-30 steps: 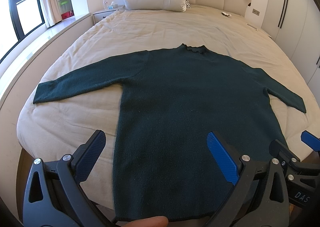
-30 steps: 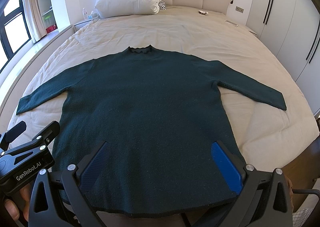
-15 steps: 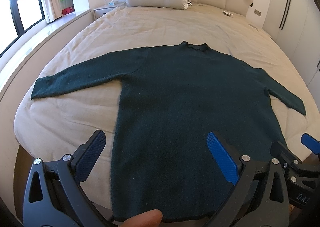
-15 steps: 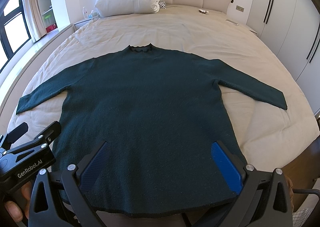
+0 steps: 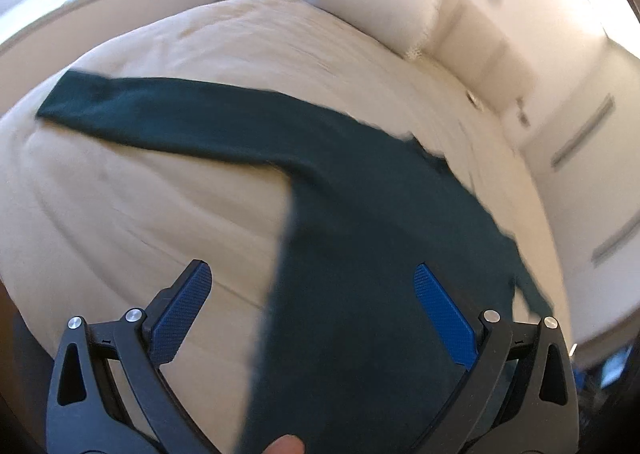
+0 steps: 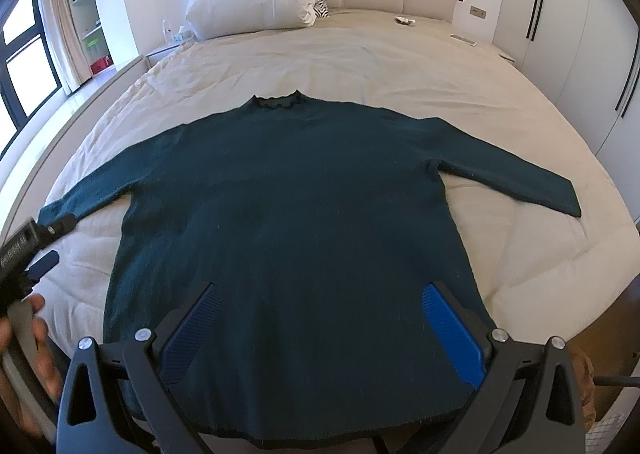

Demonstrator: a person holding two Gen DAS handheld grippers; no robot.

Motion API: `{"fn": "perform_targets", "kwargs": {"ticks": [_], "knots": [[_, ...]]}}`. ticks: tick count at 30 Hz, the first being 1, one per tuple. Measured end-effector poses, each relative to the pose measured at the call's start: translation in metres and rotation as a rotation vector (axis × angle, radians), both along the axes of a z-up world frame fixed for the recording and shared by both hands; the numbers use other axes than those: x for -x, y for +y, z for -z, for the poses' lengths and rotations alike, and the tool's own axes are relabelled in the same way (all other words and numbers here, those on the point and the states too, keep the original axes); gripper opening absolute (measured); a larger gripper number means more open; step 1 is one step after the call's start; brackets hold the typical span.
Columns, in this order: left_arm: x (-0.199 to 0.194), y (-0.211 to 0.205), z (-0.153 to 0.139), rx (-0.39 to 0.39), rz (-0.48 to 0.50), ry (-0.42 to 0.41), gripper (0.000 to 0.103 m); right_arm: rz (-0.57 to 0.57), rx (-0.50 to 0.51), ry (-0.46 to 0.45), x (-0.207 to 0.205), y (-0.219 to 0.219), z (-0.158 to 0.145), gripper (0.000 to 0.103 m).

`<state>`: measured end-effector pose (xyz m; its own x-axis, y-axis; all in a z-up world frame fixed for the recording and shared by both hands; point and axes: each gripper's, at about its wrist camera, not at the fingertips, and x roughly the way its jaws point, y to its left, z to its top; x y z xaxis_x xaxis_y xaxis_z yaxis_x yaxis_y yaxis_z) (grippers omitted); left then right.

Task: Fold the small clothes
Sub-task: 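Grasp the sweater sleeve cuff with the left gripper and lift it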

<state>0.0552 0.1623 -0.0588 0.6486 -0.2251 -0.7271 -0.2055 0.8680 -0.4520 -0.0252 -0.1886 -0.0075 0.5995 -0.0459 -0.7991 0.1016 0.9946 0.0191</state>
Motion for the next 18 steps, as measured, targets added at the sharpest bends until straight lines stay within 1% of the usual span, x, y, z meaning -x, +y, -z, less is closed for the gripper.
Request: {"fn": "perform_targets", "kwargs": {"ticks": [1, 2, 3, 5, 6, 7, 10, 11, 13, 14, 17, 18], "knots": [[-0.005, 0.021, 0.005, 0.048, -0.038, 0.010, 0.103, -0.002, -0.014, -0.005, -0.003, -0.002, -0.001, 0.103], [-0.009, 0.044, 0.013, 0.122, -0.081, 0.025, 0.103, -0.002, -0.024, -0.012, -0.004, -0.002, -0.003, 0.103], [-0.012, 0.063, 0.020, 0.176, -0.113, 0.039, 0.103, -0.003, -0.030, -0.017, -0.006, -0.002, -0.005, 0.103], [-0.019, 0.105, 0.032, 0.263, -0.171, 0.053, 0.103, -0.010, -0.045, -0.025, -0.011, -0.002, -0.008, 0.103], [-0.021, 0.124, 0.037, 0.292, -0.197, 0.049, 0.103, -0.015, -0.057, -0.028, -0.014, -0.001, -0.008, 0.103], [-0.021, 0.143, 0.042, 0.332, -0.227, 0.034, 0.103, -0.018, -0.067, -0.027, -0.018, -0.002, -0.008, 0.103], [-0.020, 0.204, 0.066, 0.565, -0.360, -0.045, 0.103, -0.025, -0.096, -0.023, -0.027, 0.001, -0.007, 0.103], [-0.020, 0.222, 0.075, 0.620, -0.405, -0.054, 0.103, -0.027, -0.104, -0.016, -0.030, 0.003, -0.006, 0.103], [-0.020, 0.246, 0.087, 0.683, -0.472, -0.076, 0.102, -0.033, -0.114, -0.003, -0.037, 0.007, -0.003, 0.103], [-0.019, 0.257, 0.090, 0.695, -0.508, -0.093, 0.102, -0.035, -0.116, 0.003, -0.040, 0.009, -0.001, 0.103], [-0.020, 0.280, 0.091, 0.651, -0.596, -0.137, 0.100, -0.038, -0.117, 0.024, -0.050, 0.016, 0.005, 0.103], [-0.022, 0.288, 0.092, 0.653, -0.615, -0.142, 0.099, -0.041, -0.119, 0.028, -0.053, 0.017, 0.007, 0.103]]}}
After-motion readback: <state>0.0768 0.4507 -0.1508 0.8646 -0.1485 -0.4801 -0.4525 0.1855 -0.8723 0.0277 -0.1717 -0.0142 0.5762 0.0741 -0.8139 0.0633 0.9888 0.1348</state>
